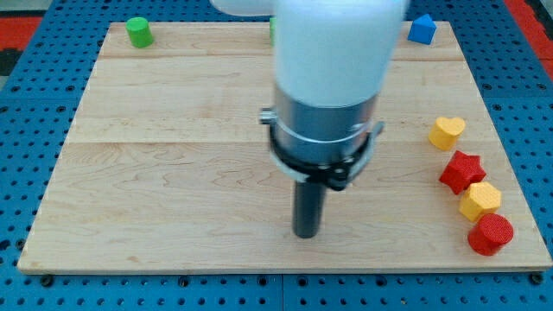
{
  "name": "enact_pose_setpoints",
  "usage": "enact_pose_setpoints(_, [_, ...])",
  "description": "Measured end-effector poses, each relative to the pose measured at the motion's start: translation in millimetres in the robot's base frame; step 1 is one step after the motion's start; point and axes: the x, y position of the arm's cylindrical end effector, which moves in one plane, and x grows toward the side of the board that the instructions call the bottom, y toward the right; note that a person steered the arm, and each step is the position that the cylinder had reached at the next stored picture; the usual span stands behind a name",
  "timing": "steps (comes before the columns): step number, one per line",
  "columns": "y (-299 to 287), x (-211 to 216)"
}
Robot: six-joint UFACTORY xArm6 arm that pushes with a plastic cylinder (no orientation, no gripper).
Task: Slide the blue cube to the line of blocks
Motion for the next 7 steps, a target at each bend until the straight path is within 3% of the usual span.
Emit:
enact_pose_setpoints(4, [-39, -51])
enact_pose_setpoints(7, [-29, -128])
